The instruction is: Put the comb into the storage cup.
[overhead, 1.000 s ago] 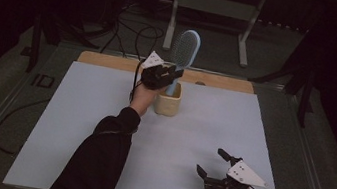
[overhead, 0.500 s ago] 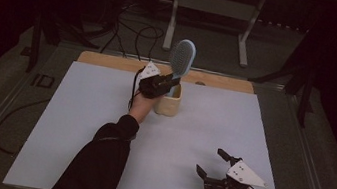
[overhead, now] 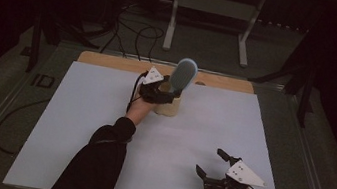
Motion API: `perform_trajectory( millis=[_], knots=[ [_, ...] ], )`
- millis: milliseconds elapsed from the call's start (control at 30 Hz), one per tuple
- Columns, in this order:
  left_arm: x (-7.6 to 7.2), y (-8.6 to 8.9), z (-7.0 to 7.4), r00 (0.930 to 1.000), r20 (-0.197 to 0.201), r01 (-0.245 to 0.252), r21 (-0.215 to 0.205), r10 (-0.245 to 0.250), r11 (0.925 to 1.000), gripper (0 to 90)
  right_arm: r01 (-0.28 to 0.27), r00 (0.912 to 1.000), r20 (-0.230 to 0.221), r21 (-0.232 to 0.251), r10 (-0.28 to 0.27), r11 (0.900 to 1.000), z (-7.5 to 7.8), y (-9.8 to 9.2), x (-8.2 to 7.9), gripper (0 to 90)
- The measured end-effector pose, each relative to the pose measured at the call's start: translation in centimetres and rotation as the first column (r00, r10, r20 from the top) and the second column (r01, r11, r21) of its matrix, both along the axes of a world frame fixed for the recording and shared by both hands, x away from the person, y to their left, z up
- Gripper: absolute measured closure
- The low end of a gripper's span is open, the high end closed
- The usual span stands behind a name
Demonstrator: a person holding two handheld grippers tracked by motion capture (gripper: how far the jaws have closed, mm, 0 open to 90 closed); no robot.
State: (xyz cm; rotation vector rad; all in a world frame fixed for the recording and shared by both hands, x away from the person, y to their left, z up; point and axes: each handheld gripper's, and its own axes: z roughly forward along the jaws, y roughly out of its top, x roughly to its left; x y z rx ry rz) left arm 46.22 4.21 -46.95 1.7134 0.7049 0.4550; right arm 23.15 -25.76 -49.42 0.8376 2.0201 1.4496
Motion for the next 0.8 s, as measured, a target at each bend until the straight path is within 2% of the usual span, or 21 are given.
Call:
perform_trajectory(
  millis=[33, 100, 133, 200, 533, 800],
  knots=[
    [0.0, 0.0, 0.1, 1.0, 0.006, 0.005, -0.001, -0.005, 1.0, 10.4, 0.0, 1.0, 0.0, 0.0, 0.0, 1.0, 0.0, 0.0, 0.0, 9.6],
    [0.2, 0.0, 0.2, 0.999, -0.033, 0.029, -0.015, -0.029, 0.9995, 0.9, 0.0, 1.0, -0.001, 0.001, 0.0, 1.0, 0.0, 0.0, 0.0, 9.6],
    [0.2, 0.0, 0.3, 0.9993, -0.028, 0.025, -0.007, -0.026, 0.9997, 0.0, 0.0, 1.0, 0.0, 0.002, 0.0, 1.0, 0.0, 0.0, 0.0, 9.6],
    [0.1, 0.0, 0.4, 0.9996, -0.019, 0.02, 0.017, -0.02, 0.9997, 0.0, 0.0, 1.0, -0.001, 0.003, 0.0, 1.0, 0.0, 0.0, 0.0, 9.6],
    [-0.1, 0.3, 0.9, 0.9993, -0.026, 0.029, 0.025, -0.029, 0.9993, 0.0, -0.001, 1.0, 0.003, -0.001, 0.001, 1.0, 0.0, 0.0, 0.0, 9.6],
    [-0.1, 0.3, 1.1, 0.9971, -0.047, 0.061, 0.038, -0.059, 0.9974, 0.0, 0.001, 1.0, 0.002, 0.002, -0.001, 1.0, 0.0, 0.0, 0.0, 9.6]
  ],
)
